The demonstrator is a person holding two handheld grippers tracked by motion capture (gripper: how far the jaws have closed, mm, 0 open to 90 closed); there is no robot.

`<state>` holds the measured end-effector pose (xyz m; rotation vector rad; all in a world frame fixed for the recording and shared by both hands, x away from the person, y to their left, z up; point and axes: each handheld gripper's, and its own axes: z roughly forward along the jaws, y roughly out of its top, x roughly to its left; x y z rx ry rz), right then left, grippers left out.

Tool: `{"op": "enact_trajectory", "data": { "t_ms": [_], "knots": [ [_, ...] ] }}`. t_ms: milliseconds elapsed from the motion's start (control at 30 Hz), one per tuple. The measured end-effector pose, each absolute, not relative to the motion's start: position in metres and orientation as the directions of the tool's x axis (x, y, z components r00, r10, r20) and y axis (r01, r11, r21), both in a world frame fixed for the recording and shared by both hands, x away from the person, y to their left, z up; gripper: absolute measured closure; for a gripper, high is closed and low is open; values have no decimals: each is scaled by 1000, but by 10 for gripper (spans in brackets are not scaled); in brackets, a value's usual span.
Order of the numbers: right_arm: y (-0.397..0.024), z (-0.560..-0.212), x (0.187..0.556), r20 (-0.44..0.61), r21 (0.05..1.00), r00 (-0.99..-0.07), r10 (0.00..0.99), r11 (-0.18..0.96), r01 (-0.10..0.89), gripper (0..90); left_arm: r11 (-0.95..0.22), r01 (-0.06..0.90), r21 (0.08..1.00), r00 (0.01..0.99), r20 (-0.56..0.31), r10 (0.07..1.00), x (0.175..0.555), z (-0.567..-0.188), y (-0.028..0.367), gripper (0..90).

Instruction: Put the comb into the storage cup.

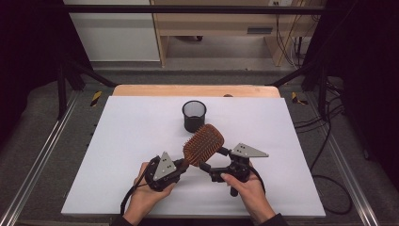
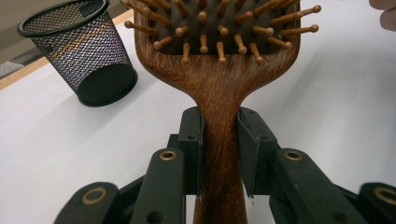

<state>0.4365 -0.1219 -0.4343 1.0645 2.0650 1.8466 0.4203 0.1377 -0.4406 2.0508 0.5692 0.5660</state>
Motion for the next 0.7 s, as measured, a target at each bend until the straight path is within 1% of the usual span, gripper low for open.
{"op": "enact_trajectory", "data": {
  "t_ms": [367, 533, 700],
  "knots": [
    [-107, -426, 447, 365, 912, -726, 583, -66, 406, 65, -476, 168, 863, 784, 176, 595, 419, -441, 140, 727],
    [-106, -422, 453, 408, 899, -716, 567, -111, 424, 92, -472, 160, 867, 782, 180, 597, 418, -440, 141, 727],
    [-107, -416, 460, 462, 878, -693, 554, -173, 447, 148, -464, 159, 872, 778, 179, 602, 419, -440, 143, 727]
  ]
}}
